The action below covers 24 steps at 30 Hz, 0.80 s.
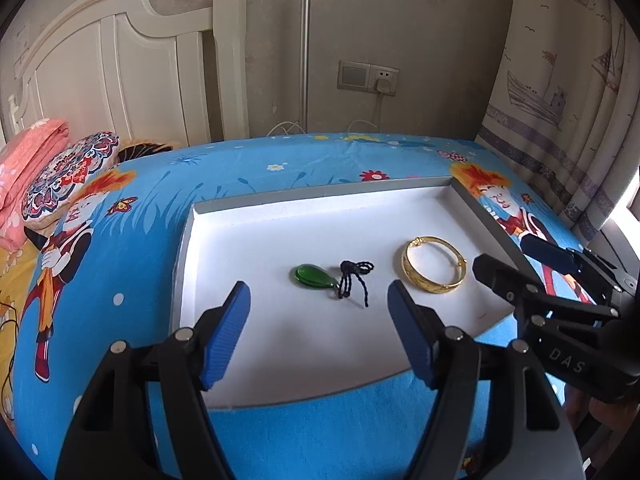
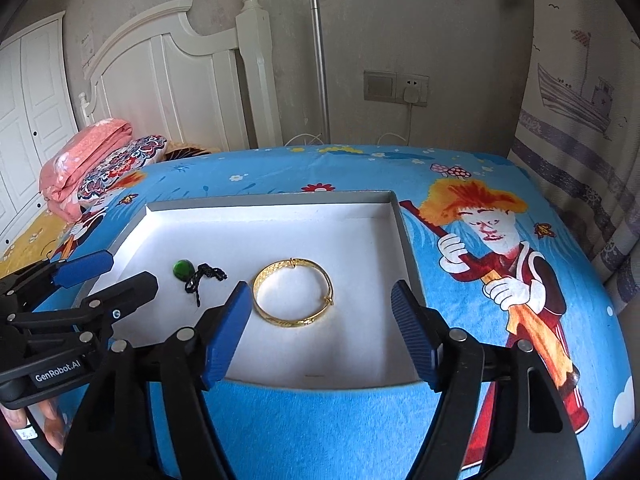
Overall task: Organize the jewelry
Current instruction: 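Withdraw both open grippers from the tray back toward the jewelry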
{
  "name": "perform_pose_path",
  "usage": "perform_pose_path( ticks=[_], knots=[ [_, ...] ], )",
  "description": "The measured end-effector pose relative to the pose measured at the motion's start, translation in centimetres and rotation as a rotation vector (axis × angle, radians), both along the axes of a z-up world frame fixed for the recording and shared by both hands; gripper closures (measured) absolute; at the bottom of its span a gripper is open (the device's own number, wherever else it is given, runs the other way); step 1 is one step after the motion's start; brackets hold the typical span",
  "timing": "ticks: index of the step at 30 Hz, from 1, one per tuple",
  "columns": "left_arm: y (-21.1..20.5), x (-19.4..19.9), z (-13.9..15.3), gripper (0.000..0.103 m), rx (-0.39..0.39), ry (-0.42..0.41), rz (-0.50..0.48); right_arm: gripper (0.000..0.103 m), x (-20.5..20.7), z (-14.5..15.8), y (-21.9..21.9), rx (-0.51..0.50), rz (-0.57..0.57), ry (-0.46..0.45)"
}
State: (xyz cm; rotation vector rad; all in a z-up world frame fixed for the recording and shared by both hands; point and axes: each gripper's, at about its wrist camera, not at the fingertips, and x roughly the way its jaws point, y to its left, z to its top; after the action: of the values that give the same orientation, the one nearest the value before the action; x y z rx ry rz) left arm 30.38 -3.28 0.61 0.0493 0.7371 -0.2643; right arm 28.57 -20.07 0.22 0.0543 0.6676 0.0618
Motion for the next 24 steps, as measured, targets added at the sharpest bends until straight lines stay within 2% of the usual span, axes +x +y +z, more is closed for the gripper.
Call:
perform_pose_path(
  ticks=[12, 24],
  knots=[
    [2.4, -3.3, 0.5, 0.033, -0.052, -0.036, 0.054, 0.029, -4.2, 0.6, -0.4, 0.004, -0.011, -0.054],
    [7.5, -8.8, 0.3, 0.033, -0.071, -0.076, 0.151, 0.026, -9.6, -0.1, -2.6, 0.013, -0.049, -0.083]
  ],
)
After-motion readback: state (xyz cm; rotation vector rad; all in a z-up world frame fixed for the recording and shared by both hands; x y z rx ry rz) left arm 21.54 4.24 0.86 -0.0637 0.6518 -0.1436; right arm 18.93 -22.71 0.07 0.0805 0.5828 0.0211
